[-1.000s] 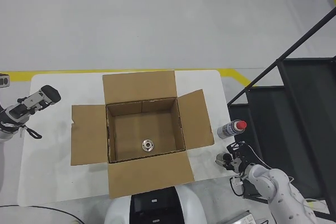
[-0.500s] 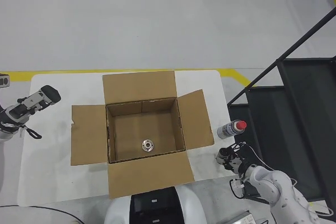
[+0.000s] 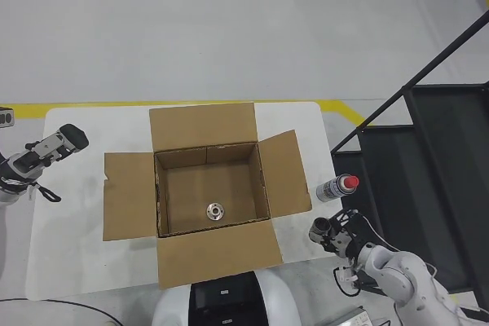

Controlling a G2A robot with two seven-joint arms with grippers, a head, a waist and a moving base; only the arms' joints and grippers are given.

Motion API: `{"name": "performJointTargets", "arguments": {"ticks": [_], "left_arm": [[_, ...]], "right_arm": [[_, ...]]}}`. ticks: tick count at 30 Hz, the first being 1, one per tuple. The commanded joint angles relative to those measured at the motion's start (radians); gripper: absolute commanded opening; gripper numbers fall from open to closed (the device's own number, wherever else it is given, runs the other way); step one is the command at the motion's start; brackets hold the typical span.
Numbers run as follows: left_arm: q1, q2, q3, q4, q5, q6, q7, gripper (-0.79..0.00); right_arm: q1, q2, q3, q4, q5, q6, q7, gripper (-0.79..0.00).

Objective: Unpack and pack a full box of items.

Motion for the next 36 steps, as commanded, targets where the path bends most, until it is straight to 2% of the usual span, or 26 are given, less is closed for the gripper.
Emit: {"name": "performJointTargets", "arguments": {"ticks": [1, 9, 17, 36], "left_arm": [[0.000, 0.000, 0.000, 0.000, 0.000, 0.000, 0.000, 0.000], [0.000, 0.000, 0.000, 0.000, 0.000, 0.000, 0.000, 0.000], [0.000, 0.000, 0.000, 0.000, 0.000, 0.000, 0.000, 0.000], [0.000, 0.000, 0.000, 0.000, 0.000, 0.000, 0.000, 0.000]], "right_arm": [[-0.018, 0.004, 0.026, -0.016, 0.024, -0.056, -0.002, -0.785], [-0.105, 0.016, 0.119, -0.154, 0.103, -0.198, -0.015, -0.785], [-0.142, 0.020, 0.151, -0.274, 0.145, -0.229, -0.016, -0.785], [-0.154, 0.021, 0.159, -0.233, 0.189, -0.236, -0.021, -0.785]]}}
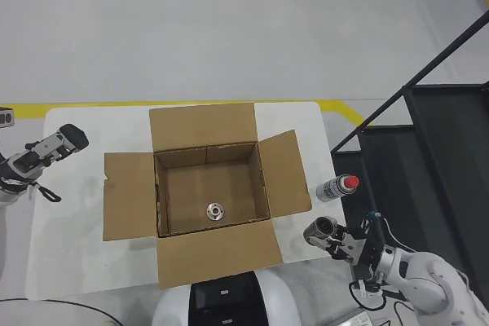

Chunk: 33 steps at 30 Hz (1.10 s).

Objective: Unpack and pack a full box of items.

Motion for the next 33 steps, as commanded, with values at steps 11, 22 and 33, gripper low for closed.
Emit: {"name": "performJointTargets", "arguments": {"ticks": [11, 22, 33], "left_arm": [[0.000, 0.000, 0.000, 0.000, 0.000, 0.000, 0.000, 0.000], [0.000, 0.000, 0.000, 0.000, 0.000, 0.000, 0.000, 0.000], [0.000, 0.000, 0.000, 0.000, 0.000, 0.000, 0.000, 0.000]], "right_arm": [[0.034, -0.001, -0.026, -0.021, 0.013, -0.002, -0.019, -0.785], [0.249, 0.002, -0.182, -0.095, 0.059, 0.008, 0.062, -0.785], [0.439, -0.019, -0.390, -0.027, 0.002, 0.203, 0.072, -0.785]]}}
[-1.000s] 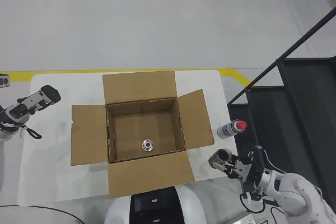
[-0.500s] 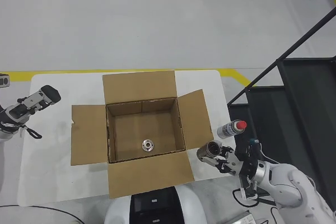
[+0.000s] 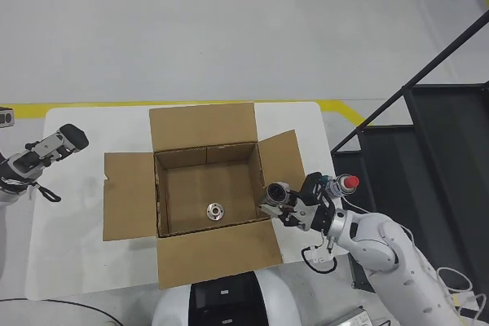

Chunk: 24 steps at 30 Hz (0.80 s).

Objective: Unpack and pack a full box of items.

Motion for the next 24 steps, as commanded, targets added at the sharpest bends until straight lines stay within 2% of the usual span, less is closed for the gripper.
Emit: {"name": "performJointTargets", "arguments": {"ticks": [1, 18, 21, 24], "left_arm": [[0.000, 0.000, 0.000, 0.000, 0.000, 0.000, 0.000, 0.000], [0.000, 0.000, 0.000, 0.000, 0.000, 0.000, 0.000, 0.000], [0.000, 0.000, 0.000, 0.000, 0.000, 0.000, 0.000, 0.000], [0.000, 0.000, 0.000, 0.000, 0.000, 0.000, 0.000, 0.000]], "right_arm": [[0.004, 0.000, -0.005, 0.000, -0.003, 0.000, 0.001, -0.785], [0.005, -0.001, -0.005, 0.002, -0.006, 0.007, 0.000, -0.785], [0.032, -0.004, -0.026, 0.008, -0.025, 0.040, -0.004, -0.785], [0.105, -0.014, -0.097, 0.014, -0.037, 0.058, 0.000, -0.785]]}}
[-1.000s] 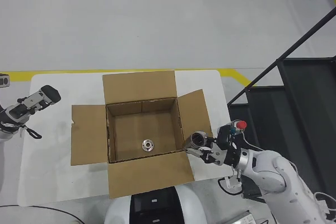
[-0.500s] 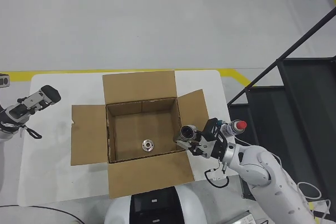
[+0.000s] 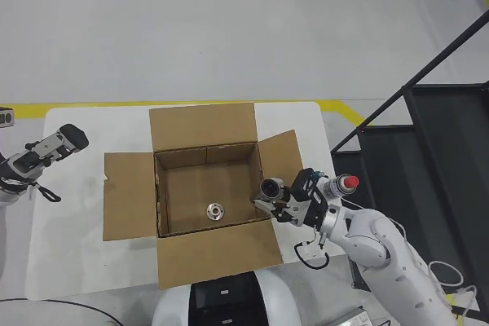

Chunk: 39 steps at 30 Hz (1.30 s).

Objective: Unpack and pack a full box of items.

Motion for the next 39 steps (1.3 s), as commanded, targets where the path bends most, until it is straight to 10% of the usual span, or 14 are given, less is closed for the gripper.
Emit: {"name": "performJointTargets", "arguments": {"ticks": [1, 13, 39], "left_arm": [[0.000, 0.000, 0.000, 0.000, 0.000, 0.000, 0.000, 0.000], [0.000, 0.000, 0.000, 0.000, 0.000, 0.000, 0.000, 0.000], [0.000, 0.000, 0.000, 0.000, 0.000, 0.000, 0.000, 0.000]], "right_arm": [[0.067, -0.008, -0.062, 0.013, -0.018, 0.013, 0.012, -0.785], [0.397, -0.081, -0.384, 0.218, -0.168, 0.146, 0.017, -0.785], [0.720, -0.223, -0.670, 0.585, -0.225, 0.185, 0.022, -0.785]]}}
